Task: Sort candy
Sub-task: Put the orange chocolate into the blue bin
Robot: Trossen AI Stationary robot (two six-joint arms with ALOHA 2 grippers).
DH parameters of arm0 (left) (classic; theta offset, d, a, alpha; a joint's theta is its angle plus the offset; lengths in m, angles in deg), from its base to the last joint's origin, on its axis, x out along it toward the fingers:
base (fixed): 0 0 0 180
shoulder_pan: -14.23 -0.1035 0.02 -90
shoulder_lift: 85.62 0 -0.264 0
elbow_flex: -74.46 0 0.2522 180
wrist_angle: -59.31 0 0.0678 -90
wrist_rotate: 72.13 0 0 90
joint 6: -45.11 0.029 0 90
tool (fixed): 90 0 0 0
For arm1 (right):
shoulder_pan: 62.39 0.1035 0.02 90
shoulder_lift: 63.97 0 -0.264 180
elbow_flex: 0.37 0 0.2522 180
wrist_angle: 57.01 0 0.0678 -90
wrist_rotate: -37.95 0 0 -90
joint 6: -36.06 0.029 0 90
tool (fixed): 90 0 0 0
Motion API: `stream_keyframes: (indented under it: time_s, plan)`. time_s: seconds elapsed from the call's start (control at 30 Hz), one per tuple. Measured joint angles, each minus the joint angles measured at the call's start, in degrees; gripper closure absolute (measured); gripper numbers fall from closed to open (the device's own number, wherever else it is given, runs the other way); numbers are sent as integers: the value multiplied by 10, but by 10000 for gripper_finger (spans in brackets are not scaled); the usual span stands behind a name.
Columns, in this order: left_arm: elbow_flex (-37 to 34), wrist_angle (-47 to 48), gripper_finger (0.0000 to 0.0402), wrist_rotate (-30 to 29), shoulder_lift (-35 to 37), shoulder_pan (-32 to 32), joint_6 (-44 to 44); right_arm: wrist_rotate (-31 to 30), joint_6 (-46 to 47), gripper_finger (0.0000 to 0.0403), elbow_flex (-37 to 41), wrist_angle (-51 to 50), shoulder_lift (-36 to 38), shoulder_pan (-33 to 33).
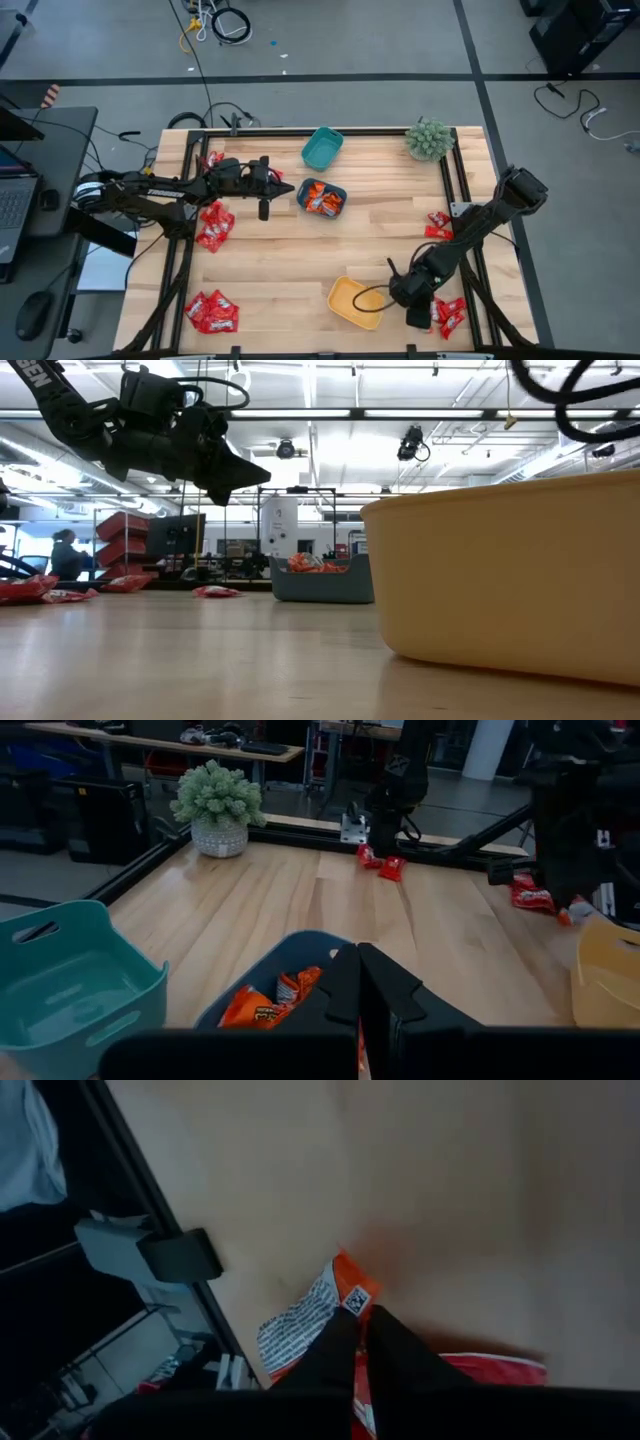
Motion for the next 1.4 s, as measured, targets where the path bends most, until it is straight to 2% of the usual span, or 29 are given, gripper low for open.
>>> stream_keyframes:
  time_s: [0.1, 0.17, 0.37, 0.53, 0.6, 0.67, 0.83, 0.93, 1.17, 1.4]
  plan:
    - [0, -4, 401, 0, 0, 0, -7, -23, -23, 399, 0, -55, 38, -23]
    - [0, -7, 401, 0, 0, 0, -8, -59, -36, 400, -1, -112, 69, -44]
    - [0, -2, 401, -2, 0, 0, -8, -248, -78, 402, -28, -261, 150, -121]
    - [0, -4, 401, -2, 0, 0, -8, -382, -150, 402, -33, -227, 182, -213]
    - [0, -4, 401, -3, 0, 0, -8, -434, -194, 403, -33, -184, 183, -254]
    - [0, -3, 401, -10, 0, 0, -8, -460, -255, 403, -33, -118, 180, -295]
    - [0, -4, 401, -10, 0, 0, -8, -464, -393, 403, -33, 95, 149, -373]
    - [0, -2, 401, -10, 0, 0, -8, -442, -439, 403, -33, 174, 121, -409]
    - [0, 2, 401, -10, 0, 0, -8, -394, -466, 403, -32, 256, 26, -460]
    - [0, 5, 401, -9, 0, 0, -15, -344, -455, 386, -32, 272, -19, -478]
